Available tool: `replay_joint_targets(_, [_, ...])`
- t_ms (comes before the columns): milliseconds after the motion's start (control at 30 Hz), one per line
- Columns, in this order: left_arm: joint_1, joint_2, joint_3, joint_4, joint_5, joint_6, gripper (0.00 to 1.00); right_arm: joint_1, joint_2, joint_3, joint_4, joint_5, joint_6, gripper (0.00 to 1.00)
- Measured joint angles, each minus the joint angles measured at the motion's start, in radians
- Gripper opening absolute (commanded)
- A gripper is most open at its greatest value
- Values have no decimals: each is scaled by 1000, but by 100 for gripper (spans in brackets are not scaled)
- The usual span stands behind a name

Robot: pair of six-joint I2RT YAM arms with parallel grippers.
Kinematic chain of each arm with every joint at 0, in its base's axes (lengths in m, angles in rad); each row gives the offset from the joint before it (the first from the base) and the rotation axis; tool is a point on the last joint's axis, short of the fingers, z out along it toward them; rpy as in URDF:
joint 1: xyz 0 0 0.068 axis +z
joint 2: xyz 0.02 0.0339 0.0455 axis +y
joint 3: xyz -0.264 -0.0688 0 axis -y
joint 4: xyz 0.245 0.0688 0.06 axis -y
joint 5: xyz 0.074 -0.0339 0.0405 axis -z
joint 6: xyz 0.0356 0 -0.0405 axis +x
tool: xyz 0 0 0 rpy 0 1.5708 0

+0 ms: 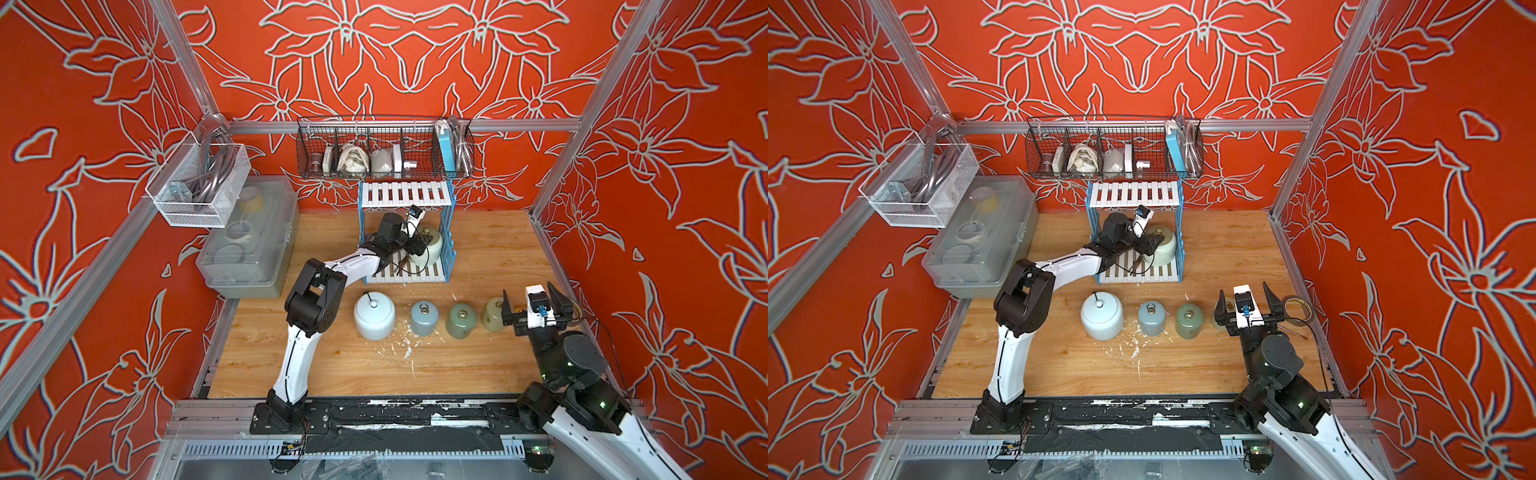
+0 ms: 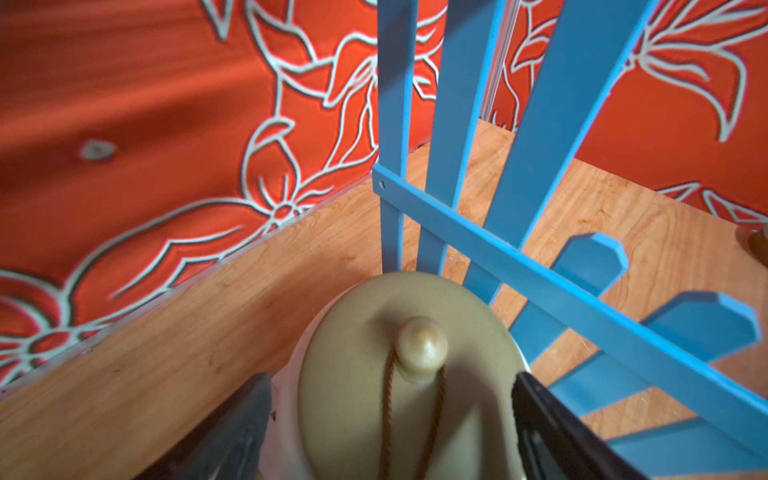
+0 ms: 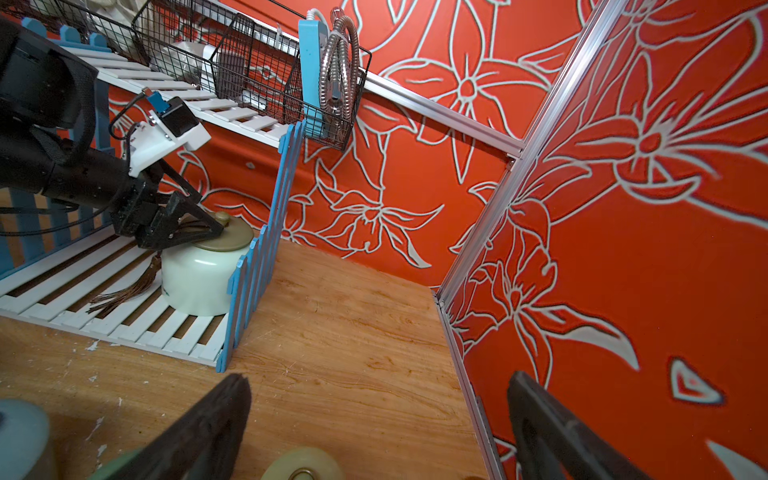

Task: Remove the tea canisters from the shelf
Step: Adjust the shelf at the center of the board, then pick up the tea canister from the shelf.

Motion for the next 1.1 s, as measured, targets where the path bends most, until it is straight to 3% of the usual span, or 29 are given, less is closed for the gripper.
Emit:
replay_joint_targets(233, [0,63,62,47,-19,0,86,0,0,0,0,0,-2,100])
replay_joint_targets(367, [-1,93,93,52,-26,-1,78,-2,0,0,0,0,-2,100])
replay_joint_targets(767, [-14,114,132,38,-37,8,24,-2,1,0,0,0,-2,100])
replay_joint_targets(900, [-14,114,133,33,-32,27,1,-2,1,0,0,0,-2,100])
replay_joint_targets(1100, [-12,68,89,0,-23,39,0,-2,1,0,0,0,-2,100])
